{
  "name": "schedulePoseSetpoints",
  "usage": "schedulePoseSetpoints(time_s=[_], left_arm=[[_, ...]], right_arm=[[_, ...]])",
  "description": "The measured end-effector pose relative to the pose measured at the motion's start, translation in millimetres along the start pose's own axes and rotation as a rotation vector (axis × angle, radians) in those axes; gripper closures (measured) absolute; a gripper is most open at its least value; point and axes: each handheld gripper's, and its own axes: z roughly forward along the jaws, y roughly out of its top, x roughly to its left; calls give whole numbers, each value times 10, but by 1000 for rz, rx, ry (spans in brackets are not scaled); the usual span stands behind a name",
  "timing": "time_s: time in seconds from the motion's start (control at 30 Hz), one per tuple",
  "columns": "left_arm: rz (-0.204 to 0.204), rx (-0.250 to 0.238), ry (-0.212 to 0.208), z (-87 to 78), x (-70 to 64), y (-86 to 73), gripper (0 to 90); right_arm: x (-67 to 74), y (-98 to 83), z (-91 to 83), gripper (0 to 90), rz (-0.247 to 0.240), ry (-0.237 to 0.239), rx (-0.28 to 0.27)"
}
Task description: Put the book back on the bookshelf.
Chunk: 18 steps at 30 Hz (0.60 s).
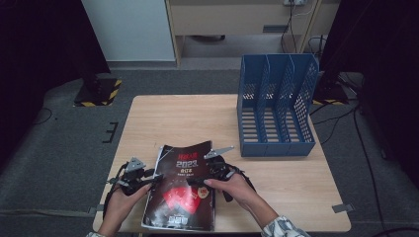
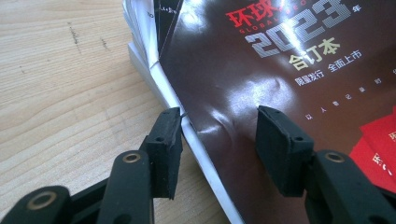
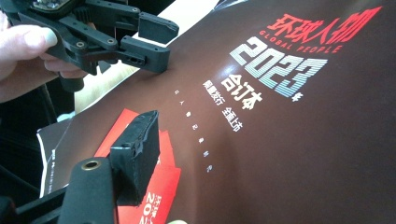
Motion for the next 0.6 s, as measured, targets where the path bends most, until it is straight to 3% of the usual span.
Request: schedulePoseSetpoints(time_s=[0.33,0.6], left_arm=[[8,4,2,6,-2,10,500],[12,2,3,8,-7,9,500]], right_arm=[[-58,101,43,316,9,-1,23],[-168,145,63,503,69,-23,8]])
